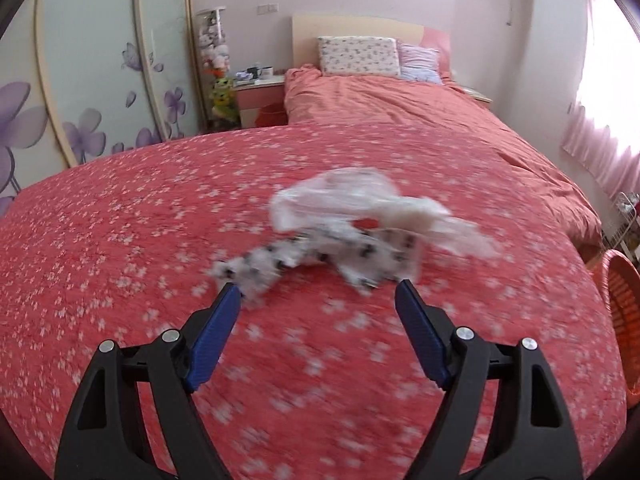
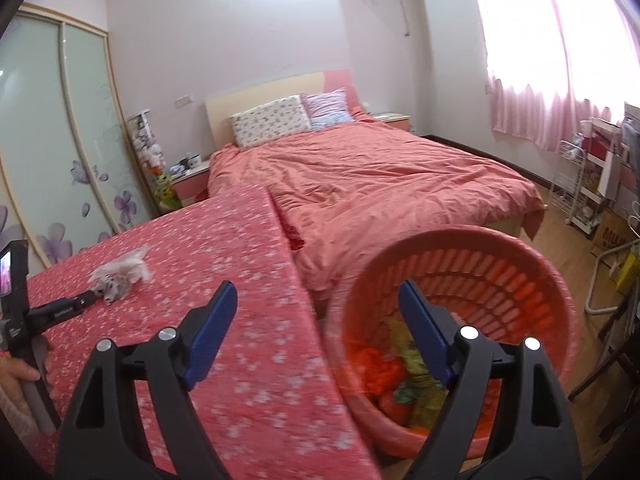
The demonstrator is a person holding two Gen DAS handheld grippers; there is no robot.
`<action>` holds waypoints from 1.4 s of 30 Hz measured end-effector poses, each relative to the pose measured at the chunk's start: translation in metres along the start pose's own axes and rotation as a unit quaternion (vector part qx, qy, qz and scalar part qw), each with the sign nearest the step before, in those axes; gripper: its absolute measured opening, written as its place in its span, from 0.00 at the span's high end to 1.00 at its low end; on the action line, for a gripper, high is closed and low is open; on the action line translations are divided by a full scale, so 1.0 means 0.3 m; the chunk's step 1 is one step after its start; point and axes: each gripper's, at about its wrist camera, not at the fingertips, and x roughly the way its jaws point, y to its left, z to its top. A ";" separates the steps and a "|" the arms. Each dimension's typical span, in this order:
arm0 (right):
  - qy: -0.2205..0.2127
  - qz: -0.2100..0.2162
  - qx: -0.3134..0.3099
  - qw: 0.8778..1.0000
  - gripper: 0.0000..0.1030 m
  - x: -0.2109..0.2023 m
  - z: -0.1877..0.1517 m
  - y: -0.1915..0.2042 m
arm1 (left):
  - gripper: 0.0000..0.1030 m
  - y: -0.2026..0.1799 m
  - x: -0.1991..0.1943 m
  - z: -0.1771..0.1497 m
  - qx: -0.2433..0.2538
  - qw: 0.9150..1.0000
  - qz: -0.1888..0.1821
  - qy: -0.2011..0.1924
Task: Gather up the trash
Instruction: 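Grasp the black-and-white patterned bag on the bed with the left tool, then grasp the clear bag with white tissue with the right tool while the left holds its bag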
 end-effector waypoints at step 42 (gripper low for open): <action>0.057 0.110 -0.072 0.990 0.21 0.214 0.009 0.516 | 0.78 0.332 -0.042 -0.063 -0.033 0.999 -0.018 0.014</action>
